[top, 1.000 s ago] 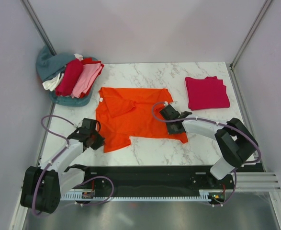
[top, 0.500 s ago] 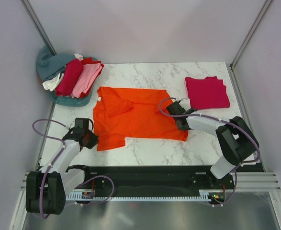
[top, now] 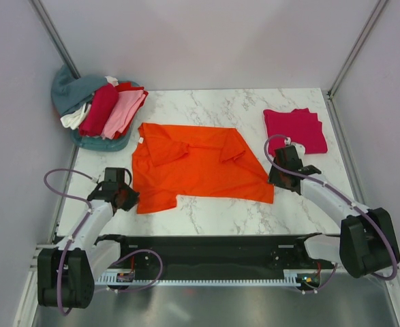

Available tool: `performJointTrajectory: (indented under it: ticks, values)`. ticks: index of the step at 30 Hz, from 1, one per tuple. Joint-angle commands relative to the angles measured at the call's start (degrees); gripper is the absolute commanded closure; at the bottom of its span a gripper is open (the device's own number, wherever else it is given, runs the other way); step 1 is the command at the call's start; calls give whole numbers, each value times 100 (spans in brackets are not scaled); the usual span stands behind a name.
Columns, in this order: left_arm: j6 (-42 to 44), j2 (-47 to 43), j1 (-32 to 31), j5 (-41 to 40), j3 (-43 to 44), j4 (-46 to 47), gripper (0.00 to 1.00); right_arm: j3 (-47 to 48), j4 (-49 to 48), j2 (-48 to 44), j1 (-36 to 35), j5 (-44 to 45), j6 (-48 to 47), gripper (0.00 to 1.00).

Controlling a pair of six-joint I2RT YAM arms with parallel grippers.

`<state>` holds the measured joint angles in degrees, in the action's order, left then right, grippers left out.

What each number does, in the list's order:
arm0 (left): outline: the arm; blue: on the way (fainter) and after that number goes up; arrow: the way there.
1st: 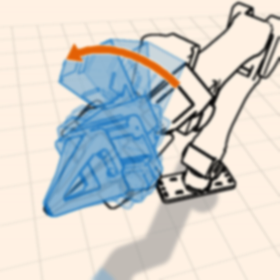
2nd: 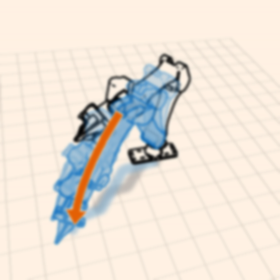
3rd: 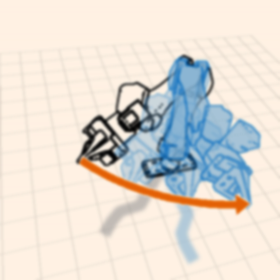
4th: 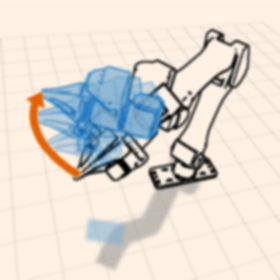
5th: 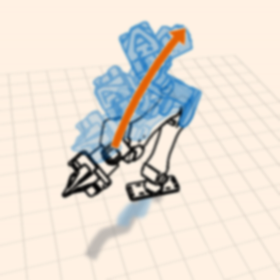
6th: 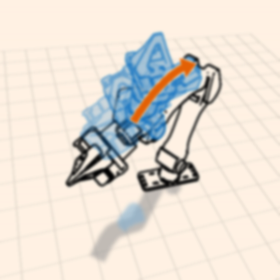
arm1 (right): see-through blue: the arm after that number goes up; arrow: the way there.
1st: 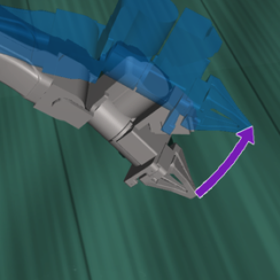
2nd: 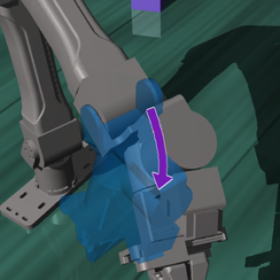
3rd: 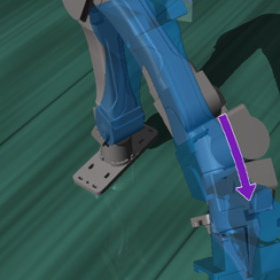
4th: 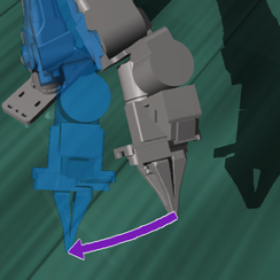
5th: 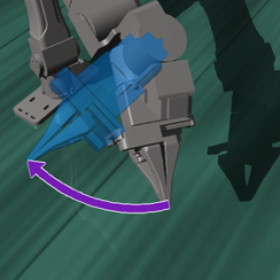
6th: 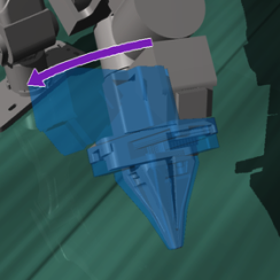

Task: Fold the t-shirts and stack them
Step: Flatten the tshirt out

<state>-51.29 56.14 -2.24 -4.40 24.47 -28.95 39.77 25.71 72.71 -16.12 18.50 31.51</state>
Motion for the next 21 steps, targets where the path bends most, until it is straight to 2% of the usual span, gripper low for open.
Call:
performJointTrajectory:
  ticks: [1, 5, 13, 21]
  values:
    - [207, -147, 39, -113, 119, -32, 98, -258, -277, -274, -14, -1373, 75, 42]
    - [216, -156, 39, -69, 120, -32, 98, -610, -260, -476, -23, -1989, 285, 42]
    - [111, -173, 39, 1, 67, -14, 98, -1111, -172, -828, -23, -1885, 646, 43]
    - [93, -138, 31, 62, 49, 30, 98, -1147, -506, -398, -23, -1587, 708, 50]
